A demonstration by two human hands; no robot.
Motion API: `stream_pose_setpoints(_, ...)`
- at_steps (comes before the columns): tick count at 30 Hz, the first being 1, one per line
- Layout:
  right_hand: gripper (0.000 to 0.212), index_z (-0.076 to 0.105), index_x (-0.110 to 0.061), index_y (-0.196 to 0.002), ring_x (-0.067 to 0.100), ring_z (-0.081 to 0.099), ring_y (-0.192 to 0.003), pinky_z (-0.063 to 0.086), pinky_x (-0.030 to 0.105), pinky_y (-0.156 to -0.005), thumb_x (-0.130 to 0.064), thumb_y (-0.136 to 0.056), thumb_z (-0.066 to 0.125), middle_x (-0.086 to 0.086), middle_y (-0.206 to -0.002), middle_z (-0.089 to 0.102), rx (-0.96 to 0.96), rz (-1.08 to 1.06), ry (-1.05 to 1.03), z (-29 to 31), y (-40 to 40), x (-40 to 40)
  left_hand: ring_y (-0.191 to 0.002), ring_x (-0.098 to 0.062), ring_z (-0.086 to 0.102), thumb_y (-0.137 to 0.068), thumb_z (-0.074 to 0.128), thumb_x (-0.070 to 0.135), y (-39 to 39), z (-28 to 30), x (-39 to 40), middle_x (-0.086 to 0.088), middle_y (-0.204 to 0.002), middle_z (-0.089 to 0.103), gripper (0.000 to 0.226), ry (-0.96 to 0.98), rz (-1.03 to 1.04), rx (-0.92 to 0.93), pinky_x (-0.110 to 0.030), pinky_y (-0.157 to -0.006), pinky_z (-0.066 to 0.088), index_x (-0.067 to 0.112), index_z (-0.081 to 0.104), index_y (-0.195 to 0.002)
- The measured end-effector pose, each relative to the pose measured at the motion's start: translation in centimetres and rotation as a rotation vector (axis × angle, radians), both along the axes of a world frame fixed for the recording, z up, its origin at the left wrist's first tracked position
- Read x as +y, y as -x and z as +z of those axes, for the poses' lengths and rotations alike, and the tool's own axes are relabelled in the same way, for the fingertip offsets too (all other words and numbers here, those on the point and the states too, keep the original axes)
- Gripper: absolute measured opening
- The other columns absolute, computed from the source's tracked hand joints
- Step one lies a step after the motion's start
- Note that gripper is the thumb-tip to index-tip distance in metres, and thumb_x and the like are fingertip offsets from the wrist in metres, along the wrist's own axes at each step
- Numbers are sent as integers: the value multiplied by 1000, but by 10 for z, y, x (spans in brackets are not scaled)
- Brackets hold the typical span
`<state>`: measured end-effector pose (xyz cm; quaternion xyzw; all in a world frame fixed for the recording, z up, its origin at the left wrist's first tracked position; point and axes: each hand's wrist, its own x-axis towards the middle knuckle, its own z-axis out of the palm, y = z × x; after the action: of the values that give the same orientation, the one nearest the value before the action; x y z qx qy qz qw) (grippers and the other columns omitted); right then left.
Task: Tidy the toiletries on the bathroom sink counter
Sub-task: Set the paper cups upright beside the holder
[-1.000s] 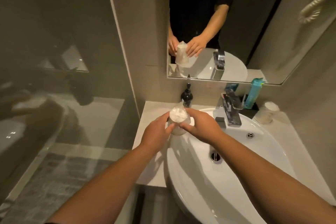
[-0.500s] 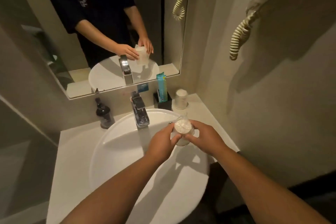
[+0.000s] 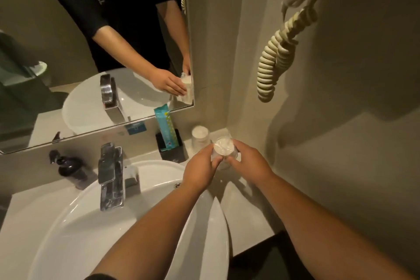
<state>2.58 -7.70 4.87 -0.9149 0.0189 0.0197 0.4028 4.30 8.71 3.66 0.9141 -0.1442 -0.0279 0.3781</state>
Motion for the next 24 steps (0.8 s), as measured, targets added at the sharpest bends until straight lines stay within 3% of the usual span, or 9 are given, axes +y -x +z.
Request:
stream_pose_setpoints(8,45,51,-34,-126,15,60,-101,43,25,-79,-26,-83,62,-4,-115,66,38,-101,-56,-39,-62,0,-107,-26,58,-95,50,37,-65,-38,-15,-3,-121,64,36,4,11,60,-36,-82,45,22,51,-128)
stream_pose_setpoints(13,53,45,-35,-132,11,56,-98,38,20,-78,-18,-83,58,-5,-118,63,56,-179,-74,-65,-77,3,-93,-19,59,-93,51,30,-84,-66,-24,4,-104,63,18,71,12,95,-30,-71,39,27,54,-111)
stream_pose_setpoints(16,51,44,-30,-134,21,58,-108,43,27,-87,-17,-86,57,1,-123,63,75,-197,-51,-77,-79,3,-78,-13,53,-91,50,28,-87,-76,-27,3,-94,63,7,49,7,120,-28,-66,35,31,49,-97)
stream_pose_setpoints(20,51,42,-25,-136,24,58,-111,48,38,-94,-17,-87,57,3,-123,62,81,-211,-30,-80,-80,4,-86,-22,59,-90,50,22,-92,-81,-31,-4,-101,66,16,25,-8,117,-29,-69,37,22,53,-106)
stream_pose_setpoints(24,51,41,-23,-136,26,58,-111,48,39,-94,-18,-88,58,5,-123,61,84,-227,-14,-80,-82,4,-76,-14,50,-90,48,21,-91,-84,-31,-1,-97,65,15,2,-7,132,-29,-65,36,25,51,-103)
